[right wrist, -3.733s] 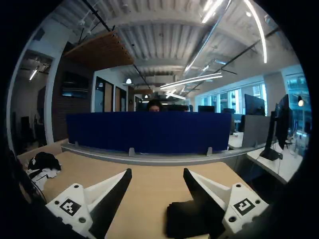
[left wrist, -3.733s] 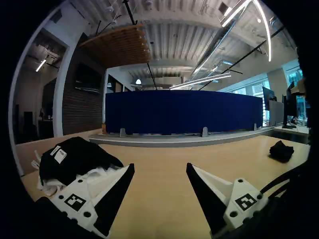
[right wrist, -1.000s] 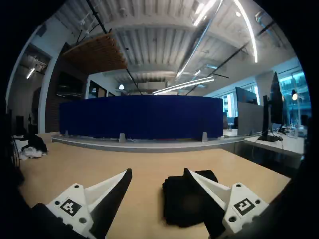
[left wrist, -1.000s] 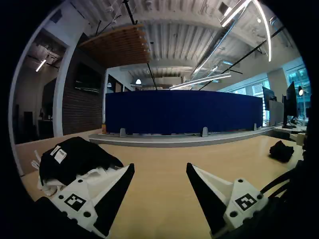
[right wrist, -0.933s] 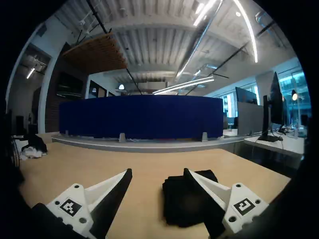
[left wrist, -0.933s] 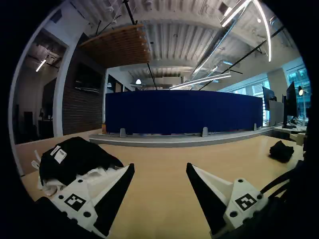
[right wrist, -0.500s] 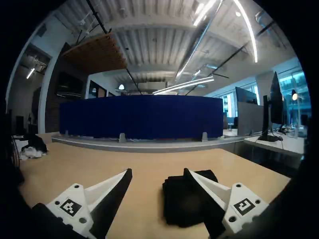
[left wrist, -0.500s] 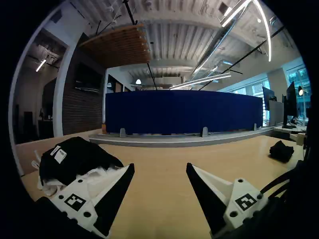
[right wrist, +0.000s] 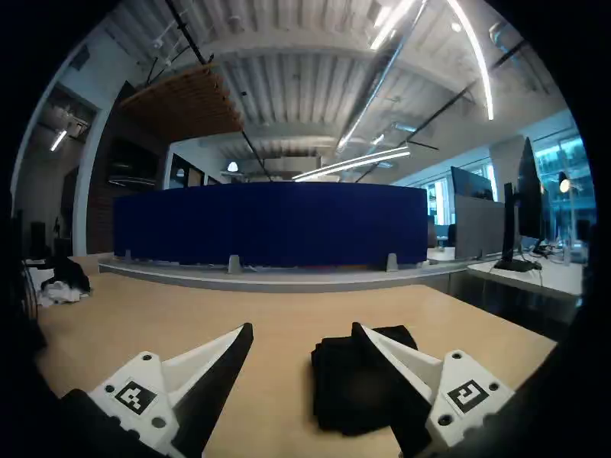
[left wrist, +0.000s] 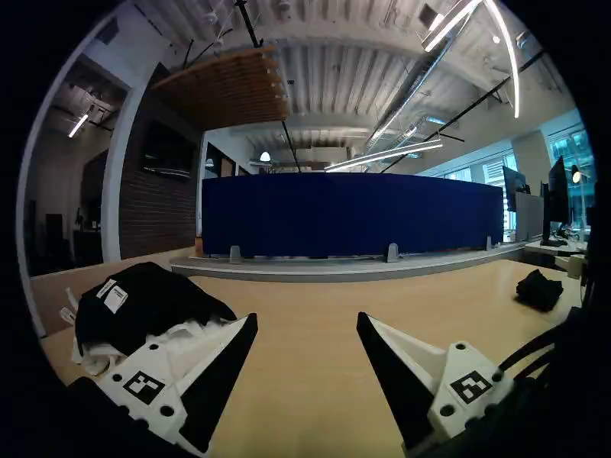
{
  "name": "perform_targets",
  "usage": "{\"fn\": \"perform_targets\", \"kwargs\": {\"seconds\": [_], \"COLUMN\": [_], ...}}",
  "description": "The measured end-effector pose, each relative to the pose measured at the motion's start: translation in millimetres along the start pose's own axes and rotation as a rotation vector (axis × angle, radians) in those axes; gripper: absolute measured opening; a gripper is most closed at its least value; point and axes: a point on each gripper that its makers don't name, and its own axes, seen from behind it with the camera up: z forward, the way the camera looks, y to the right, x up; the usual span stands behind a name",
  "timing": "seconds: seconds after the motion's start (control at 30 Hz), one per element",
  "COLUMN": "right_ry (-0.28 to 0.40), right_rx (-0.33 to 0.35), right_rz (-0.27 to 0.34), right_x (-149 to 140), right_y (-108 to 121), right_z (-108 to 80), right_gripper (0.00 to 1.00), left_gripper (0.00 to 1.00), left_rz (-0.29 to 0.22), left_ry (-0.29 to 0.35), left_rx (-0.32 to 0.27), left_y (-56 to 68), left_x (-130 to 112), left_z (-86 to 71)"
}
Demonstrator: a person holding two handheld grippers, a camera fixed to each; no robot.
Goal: Fold towel
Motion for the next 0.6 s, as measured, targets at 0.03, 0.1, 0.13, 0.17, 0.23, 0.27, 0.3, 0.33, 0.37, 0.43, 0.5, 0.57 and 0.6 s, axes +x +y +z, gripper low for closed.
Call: {"fn": "perform_targets", "kwargs": {"seconds": [0.03,0.1,0.13,0.17,0.23,0.27,0.3,0.33,0.37,0.43,0.5,0.57,0.6], "right_ry": [0.000,0.000,0.000,0.000,0.000,0.000,0.001,0.001,0.001,0.001,0.001,0.001,0.001], "right_rx": [0.000,0.000,0.000,0.000,0.000,0.000,0.000,0.000,0.000,0.000,0.000,0.000,0.000], "right_rz": [0.000,0.000,0.000,0.000,0.000,0.000,0.000,0.000,0.000,0.000,0.000,0.000,0.000], "right_x": [-0.1,-0.3,-0.5,-0.7,-1.4,-1.8,-2.2,-2.2,-2.1,-2.3,-2.6,-2.3,-2.2], "right_y": [0.2,0.6,0.5,0.5,0.6,0.8,1.0,1.1,1.1,1.4,1.9,1.4,1.3], "right_z": [0.0,0.1,0.0,-0.2,-0.3,-0.4,-0.5,-0.3,-0.1,0.1,0.0,0.2,0.2], "right_gripper": [1.00,1.00,1.00,1.00,1.00,1.00,1.00,1.00,1.00,1.00,1.00,1.00,1.00], "left_gripper": [0.97,0.97,0.97,0.97,0.97,0.97,0.97,0.97,0.97,0.97,0.97,0.97,0.97], "left_rz": [0.000,0.000,0.000,0.000,0.000,0.000,0.000,0.000,0.000,0.000,-0.001,-0.001,-0.002], "left_ry": [0.000,0.000,0.000,0.000,0.000,0.000,0.000,0.000,0.000,0.000,0.000,0.000,0.000], "left_rx": [0.000,0.000,0.000,0.000,0.000,0.000,0.000,0.000,0.000,0.000,-0.001,-0.001,-0.001], "left_y": [-0.1,-0.2,-0.3,-0.3,-0.5,-0.5,-0.6,-0.8,-1.0,-1.2,-1.2,-1.3,-1.3], "left_x": [0.1,0.2,0.2,0.3,0.3,0.2,0.2,0.1,0.1,0.2,0.4,0.5,0.5], "left_z": [-0.1,-0.4,-0.5,-0.5,-0.6,-0.6,-0.6,-0.6,-0.5,-0.4,-0.1,-0.1,0.0]}}
